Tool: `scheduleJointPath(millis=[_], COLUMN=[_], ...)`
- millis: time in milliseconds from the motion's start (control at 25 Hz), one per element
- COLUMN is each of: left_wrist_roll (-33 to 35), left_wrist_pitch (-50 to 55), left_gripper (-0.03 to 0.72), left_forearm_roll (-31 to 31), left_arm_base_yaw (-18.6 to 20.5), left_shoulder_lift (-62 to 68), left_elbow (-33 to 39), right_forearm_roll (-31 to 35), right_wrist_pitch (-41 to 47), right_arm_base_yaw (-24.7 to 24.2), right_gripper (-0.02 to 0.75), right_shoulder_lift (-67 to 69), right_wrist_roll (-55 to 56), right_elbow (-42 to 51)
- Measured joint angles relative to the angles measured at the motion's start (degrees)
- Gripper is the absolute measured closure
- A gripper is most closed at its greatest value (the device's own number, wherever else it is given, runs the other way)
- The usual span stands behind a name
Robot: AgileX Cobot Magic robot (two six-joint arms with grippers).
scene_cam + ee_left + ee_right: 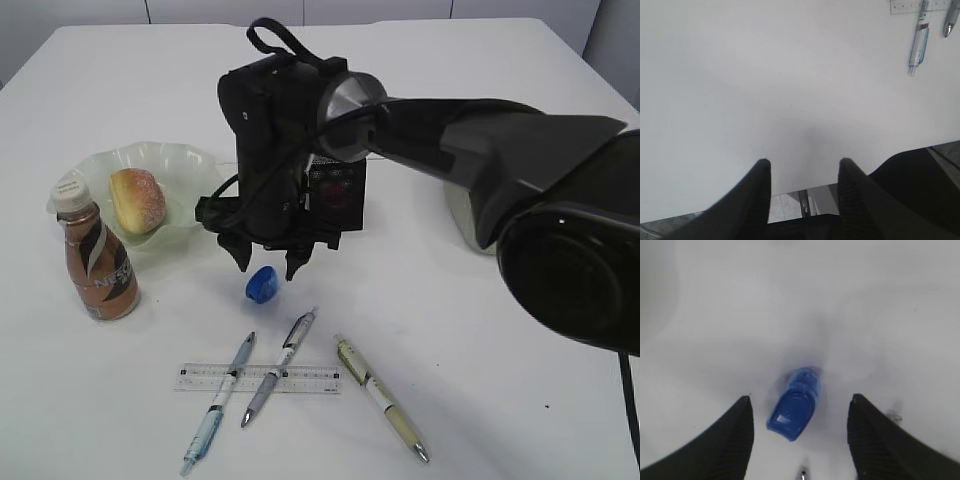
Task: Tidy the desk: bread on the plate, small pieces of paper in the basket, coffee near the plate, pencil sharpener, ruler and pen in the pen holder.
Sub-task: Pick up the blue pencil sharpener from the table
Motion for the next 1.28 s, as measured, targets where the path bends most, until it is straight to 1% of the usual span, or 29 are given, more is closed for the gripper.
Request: scheduleJointPath(millis=[240,520,1040,1280], left_wrist_roll=[0.13,0.13,0.13,0.13], left_wrist_pitch=[0.0,0.0,0.0,0.0], left_gripper=[0.37,0.37,0.37,0.372], left_forearm_roll=[0.0,0.02,0.12,0.12], left_arm_base_yaw=[0.0,0.0,0.0,0.0], left_shoulder_lift=[0.0,0.0,0.0,0.0], left_elbow=[0.0,0.0,0.0,0.0], right_forearm_roll=[0.32,2.36,1.2,1.77], right_wrist_pitch=[0.05,-0.08,-2.05,-0.7], right_arm_base_yaw=[0.0,0.0,0.0,0.0], right_gripper=[0.269,0.268,0.268,0.269], right_shoulder_lift=[0.77,2.81,2.92,2.92], right_wrist_roll=[0.13,0.23,0.44,0.44], right_elbow=[-0.24,-1.08,-1.22,-1.3])
